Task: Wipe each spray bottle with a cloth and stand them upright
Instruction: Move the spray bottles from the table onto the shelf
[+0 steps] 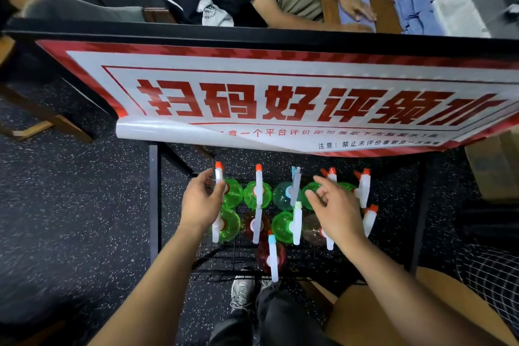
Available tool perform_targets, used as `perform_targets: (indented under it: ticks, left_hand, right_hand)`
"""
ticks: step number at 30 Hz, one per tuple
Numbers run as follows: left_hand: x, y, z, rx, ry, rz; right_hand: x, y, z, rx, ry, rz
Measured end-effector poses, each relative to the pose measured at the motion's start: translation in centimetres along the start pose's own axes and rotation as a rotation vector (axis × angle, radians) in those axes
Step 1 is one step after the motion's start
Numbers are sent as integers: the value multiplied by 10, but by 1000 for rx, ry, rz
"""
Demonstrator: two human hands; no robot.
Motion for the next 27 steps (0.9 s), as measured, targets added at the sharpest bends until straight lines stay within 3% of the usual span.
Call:
perform_targets:
  ticks: [3,7,21,27]
  left_hand:
    - [-8,3,8,12,-15,33]
    - [-12,3,12,0,-12,58]
    - [3,-4,-9,-51,-8,48]
    - [14,-45,-43,-39,-59,76]
  right_hand:
    - [22,6,0,16,153,11]
    - [37,18,7,-24,207,-3]
    - [44,40,-23,-100,73,-23]
    - [35,60,-53,-184,-114,-87]
Point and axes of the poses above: each hand's wrist, its own z-axis towards the middle knuckle, its own x-axis out of the back of the hand, y = z × x, the point moved 3 cm from there along z, towards the middle knuckle, and after that the axes turned 11 degrees about y, right-handed, at the moved point
